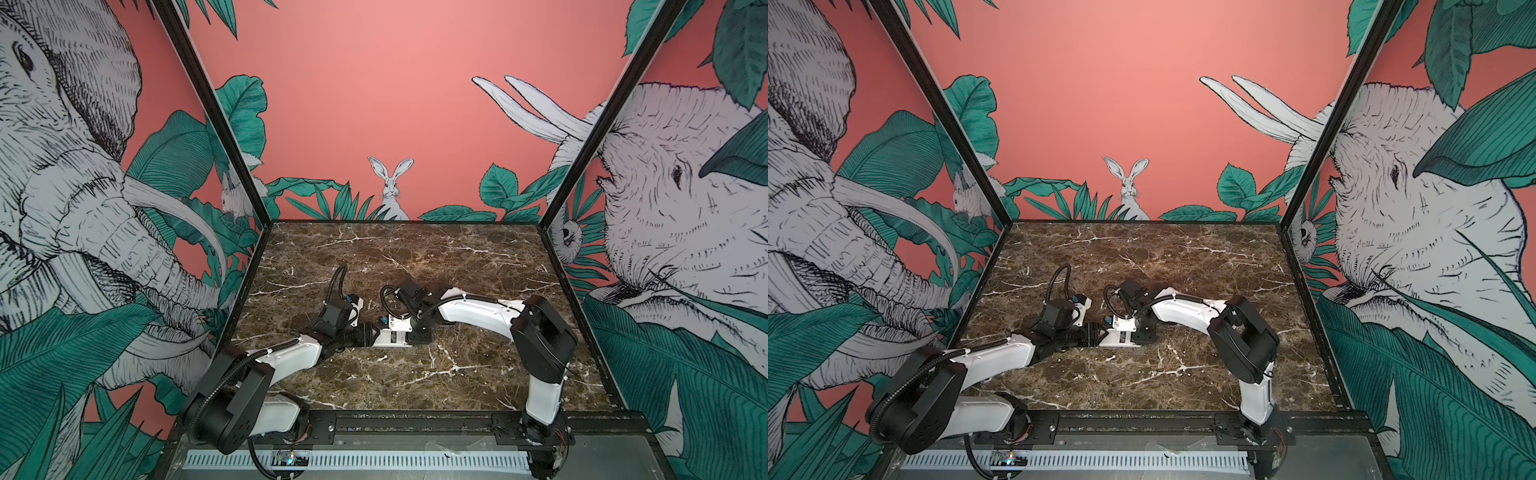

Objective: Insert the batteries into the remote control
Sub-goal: 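Push the cover along the remote to slide it shut with the right gripper, then press the right gripper on the cover, pushing it fully closed toward the left gripper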

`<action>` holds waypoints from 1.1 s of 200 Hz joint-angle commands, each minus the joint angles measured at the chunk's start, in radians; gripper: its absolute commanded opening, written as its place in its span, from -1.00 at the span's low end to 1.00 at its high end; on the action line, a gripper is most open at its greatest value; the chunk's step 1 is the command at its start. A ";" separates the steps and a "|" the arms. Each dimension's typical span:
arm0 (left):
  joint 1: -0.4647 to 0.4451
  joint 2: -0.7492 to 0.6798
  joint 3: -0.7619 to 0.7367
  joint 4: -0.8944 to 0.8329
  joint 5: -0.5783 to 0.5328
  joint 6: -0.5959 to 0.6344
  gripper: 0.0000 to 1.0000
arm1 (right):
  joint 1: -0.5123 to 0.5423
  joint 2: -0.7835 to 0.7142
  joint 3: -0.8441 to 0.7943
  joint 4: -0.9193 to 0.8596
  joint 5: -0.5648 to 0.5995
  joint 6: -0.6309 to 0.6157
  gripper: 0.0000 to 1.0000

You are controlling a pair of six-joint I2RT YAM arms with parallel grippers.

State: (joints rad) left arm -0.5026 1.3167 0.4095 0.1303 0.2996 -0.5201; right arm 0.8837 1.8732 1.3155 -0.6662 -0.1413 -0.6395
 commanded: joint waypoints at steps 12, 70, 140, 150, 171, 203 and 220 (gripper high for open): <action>0.004 0.046 -0.054 -0.086 -0.015 -0.011 0.27 | 0.008 -0.039 0.019 -0.013 0.010 -0.009 -0.08; 0.005 0.050 -0.056 -0.084 -0.014 -0.009 0.25 | 0.007 -0.010 0.031 -0.043 0.013 -0.020 -0.08; 0.005 0.042 -0.055 -0.088 -0.016 -0.011 0.24 | 0.007 0.020 0.043 -0.065 0.023 -0.018 -0.08; 0.004 0.042 -0.055 -0.088 -0.016 -0.011 0.24 | 0.007 0.026 0.047 -0.065 0.026 -0.016 -0.08; 0.004 0.041 -0.055 -0.089 -0.016 -0.012 0.24 | 0.008 0.041 0.056 -0.065 0.034 -0.015 -0.08; 0.004 0.037 -0.055 -0.094 -0.017 -0.011 0.24 | 0.007 0.050 0.066 -0.072 0.028 -0.015 -0.08; 0.004 0.038 -0.056 -0.094 -0.017 -0.011 0.24 | 0.007 0.050 0.062 -0.076 0.026 -0.015 -0.08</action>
State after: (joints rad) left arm -0.5022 1.3293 0.4026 0.1642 0.3012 -0.5201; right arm 0.8837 1.9121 1.3602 -0.7101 -0.1097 -0.6426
